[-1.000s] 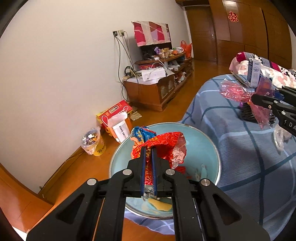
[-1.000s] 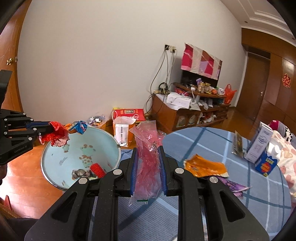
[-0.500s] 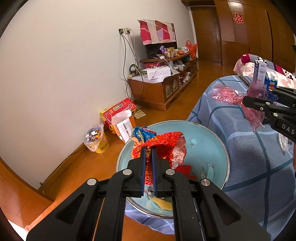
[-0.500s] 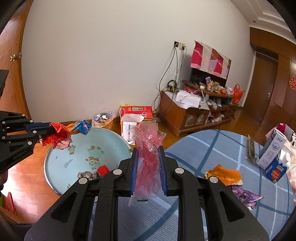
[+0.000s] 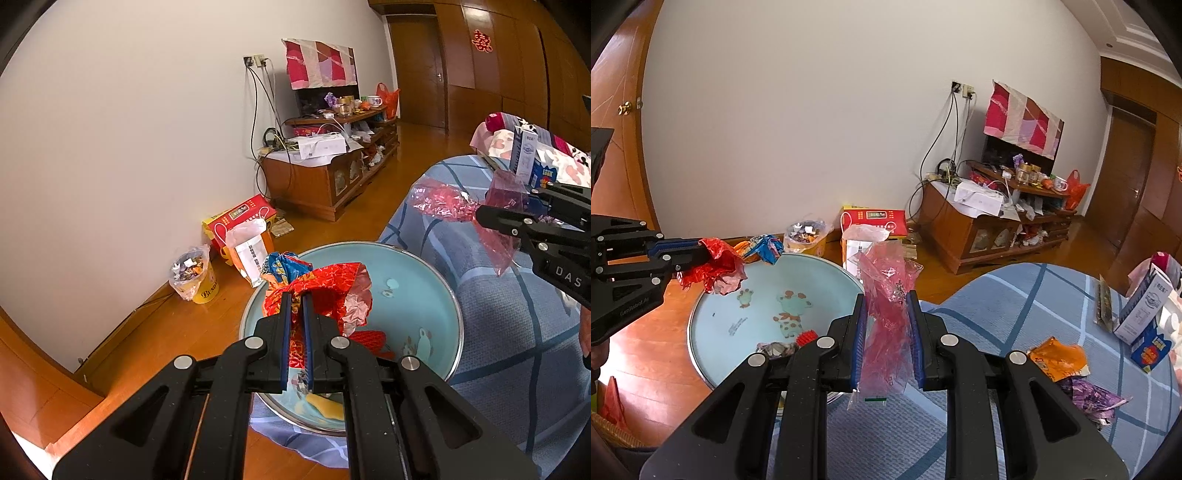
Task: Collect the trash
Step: 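Open both tools to drop the wrapper and pink bag into the basin, then grasp the clear plastic bag with red print using the right tool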
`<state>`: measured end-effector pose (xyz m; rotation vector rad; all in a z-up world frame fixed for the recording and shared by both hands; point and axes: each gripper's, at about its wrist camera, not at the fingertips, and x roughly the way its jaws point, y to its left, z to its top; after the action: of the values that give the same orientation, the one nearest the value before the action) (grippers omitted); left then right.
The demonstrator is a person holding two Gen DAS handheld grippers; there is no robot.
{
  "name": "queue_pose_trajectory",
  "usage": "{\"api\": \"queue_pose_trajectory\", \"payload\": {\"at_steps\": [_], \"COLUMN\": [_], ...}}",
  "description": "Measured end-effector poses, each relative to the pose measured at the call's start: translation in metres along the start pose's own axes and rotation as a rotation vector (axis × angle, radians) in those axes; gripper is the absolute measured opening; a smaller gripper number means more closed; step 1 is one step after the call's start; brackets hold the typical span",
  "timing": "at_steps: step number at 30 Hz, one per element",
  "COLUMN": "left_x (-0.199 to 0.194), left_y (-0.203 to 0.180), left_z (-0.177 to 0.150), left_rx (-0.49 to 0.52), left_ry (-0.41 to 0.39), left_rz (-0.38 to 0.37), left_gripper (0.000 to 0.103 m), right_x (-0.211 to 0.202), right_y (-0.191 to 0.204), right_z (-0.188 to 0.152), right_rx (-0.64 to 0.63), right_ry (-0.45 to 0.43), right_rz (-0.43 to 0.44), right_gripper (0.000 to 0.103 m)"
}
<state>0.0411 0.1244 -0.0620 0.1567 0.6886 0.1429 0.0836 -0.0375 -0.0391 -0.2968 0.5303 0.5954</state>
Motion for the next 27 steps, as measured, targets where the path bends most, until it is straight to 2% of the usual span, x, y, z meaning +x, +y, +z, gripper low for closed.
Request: {"api": "queue_pose_trajectory", "payload": {"at_steps": [15, 17, 18, 20, 22, 24, 25, 27], "left_x": [0.0, 0.0, 0.0, 0.0, 0.001, 0.002, 0.002, 0.002], "left_y": [0.004, 0.003, 0.001, -0.001, -0.005, -0.006, -0.007, -0.007], "left_z": [0.0, 0.0, -0.001, -0.001, -0.002, -0.003, -0.003, -0.005], "left_rx": [-0.013, -0.012, -0.01, -0.009, -0.006, -0.008, -0.011, -0.017], "left_ry": [0.005, 0.008, 0.011, 0.014, 0.013, 0.017, 0.019, 0.02], "left_rz": [-0.011, -0.022, -0.029, -0.037, -0.037, -0.037, -0.032, -0.03], "left_gripper": [0.008, 0.01, 0.011, 0.03, 0.038, 0.049, 0.059, 0.063], "right_x": [0.002, 0.003, 0.003, 0.002, 0.002, 0.003, 0.003, 0.002], "right_y": [0.006, 0.009, 0.011, 0.013, 0.014, 0.014, 0.013, 0.011], "right_z": [0.002, 0.002, 0.001, 0.001, -0.001, -0.002, -0.003, -0.005], "right_rx": [-0.019, -0.031, -0.035, -0.034, -0.033, -0.03, -0.028, -0.019], "right_ry": [0.008, 0.016, 0.015, 0.014, 0.014, 0.021, 0.022, 0.025], "right_rz": [0.028, 0.051, 0.055, 0.068, 0.068, 0.067, 0.063, 0.057], "right_gripper": [0.022, 0.024, 0.031, 0.048, 0.05, 0.05, 0.051, 0.051]}}
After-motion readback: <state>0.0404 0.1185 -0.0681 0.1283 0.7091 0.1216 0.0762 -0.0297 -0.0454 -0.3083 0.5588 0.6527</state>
